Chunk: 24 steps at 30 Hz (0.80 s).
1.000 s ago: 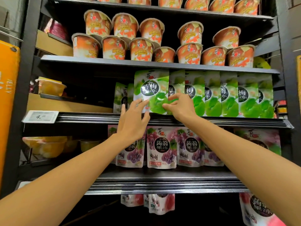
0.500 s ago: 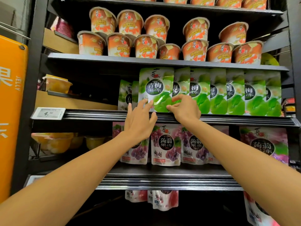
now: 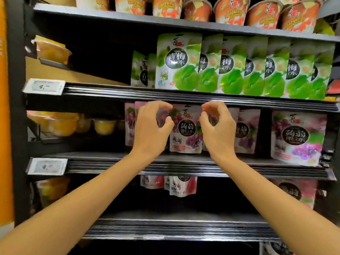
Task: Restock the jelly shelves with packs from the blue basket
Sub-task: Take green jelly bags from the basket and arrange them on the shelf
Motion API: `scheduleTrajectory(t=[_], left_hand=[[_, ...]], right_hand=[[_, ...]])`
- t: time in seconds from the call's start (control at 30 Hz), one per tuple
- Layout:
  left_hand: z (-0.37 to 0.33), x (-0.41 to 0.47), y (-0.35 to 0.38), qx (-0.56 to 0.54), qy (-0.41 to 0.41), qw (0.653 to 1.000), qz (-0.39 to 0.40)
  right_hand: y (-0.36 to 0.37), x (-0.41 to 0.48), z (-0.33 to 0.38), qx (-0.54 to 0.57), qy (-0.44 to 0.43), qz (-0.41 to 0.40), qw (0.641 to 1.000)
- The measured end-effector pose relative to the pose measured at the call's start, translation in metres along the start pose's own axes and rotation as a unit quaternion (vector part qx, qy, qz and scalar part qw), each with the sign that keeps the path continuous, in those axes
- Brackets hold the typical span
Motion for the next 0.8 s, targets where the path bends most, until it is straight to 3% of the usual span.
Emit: scheduleTrajectory(t=[0.23,0.4,0.47,0.6,0.8], left_hand=[[0.06,-0.156,0.024,-0.138,-0.16,0.974,0.082],[0.123,-0.34,0.048,-0.145,-0.32,0.918,0.186],[0.149,-0.433,0.052,-0.129,-0.419,0.874,0.209],[0.171,-0.617,0.056,-0.115,-0.549,0.785,0.264],[0.187,-0.843,0.045,-0.024,-0.665,0.676,0.318]], right_hand=[[-0.028,-0.159,-0.065,0.027,0.133,0.045,0.99],[-0.03,-0.331,-0.137,-0.025,0.278,0.161,0.947],[-0.035,-0.412,-0.173,-0.036,0.374,0.204,0.904],[-0.055,-0.584,-0.239,-0.043,0.564,0.272,0.779],[-0.095,-0.81,-0.304,-0.132,0.667,0.406,0.61]])
Point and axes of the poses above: each hand's wrist, its own x-axis towards the middle knuckle, its own y-axis out of the palm, z = x × y, the point moved 9 cm from there along x, towards the middle knuckle, and after that the axes turned 3 degrees about y, right-handed, at the moved point
